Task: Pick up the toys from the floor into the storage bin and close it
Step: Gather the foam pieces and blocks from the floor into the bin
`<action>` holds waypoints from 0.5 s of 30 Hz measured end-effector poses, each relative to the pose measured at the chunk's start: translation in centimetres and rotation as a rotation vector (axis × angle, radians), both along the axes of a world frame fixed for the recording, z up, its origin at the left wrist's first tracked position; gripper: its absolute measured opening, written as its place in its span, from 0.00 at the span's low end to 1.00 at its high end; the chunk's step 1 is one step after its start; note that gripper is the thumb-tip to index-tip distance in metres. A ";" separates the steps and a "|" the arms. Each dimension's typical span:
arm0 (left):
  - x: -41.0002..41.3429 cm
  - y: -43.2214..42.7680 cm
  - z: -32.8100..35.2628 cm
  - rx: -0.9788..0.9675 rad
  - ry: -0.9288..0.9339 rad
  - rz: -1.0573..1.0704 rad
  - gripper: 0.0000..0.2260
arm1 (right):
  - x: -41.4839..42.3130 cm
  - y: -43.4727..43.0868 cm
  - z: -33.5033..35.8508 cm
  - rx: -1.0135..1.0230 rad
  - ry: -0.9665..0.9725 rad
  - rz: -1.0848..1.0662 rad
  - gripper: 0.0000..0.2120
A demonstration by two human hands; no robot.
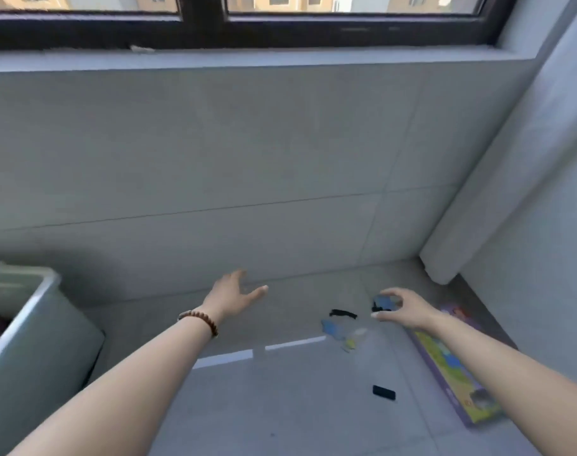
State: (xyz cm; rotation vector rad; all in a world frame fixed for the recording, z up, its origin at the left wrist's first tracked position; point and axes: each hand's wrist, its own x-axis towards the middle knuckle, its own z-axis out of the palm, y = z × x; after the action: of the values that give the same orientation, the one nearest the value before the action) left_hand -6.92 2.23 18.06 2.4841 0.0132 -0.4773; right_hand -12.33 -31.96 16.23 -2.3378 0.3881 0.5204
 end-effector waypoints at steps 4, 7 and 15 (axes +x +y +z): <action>1.3 -6.6 -5.0 0.057 0.107 -0.146 0.34 | -3.0 -4.8 -7.5 0.055 0.162 -0.065 0.25; 1.3 -10.5 -9.2 0.061 0.161 -0.208 0.33 | -5.3 -6.5 -13.4 0.089 0.233 -0.116 0.20; -0.6 -14.1 -18.3 0.108 0.268 -0.289 0.32 | -7.9 -5.4 -23.2 0.009 0.232 -0.042 0.18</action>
State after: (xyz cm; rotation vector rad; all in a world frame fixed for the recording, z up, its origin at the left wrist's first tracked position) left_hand -7.56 -11.91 -0.23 2.5189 -0.2207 -0.9524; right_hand -20.19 -37.32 -7.02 -2.2618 0.5394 0.7740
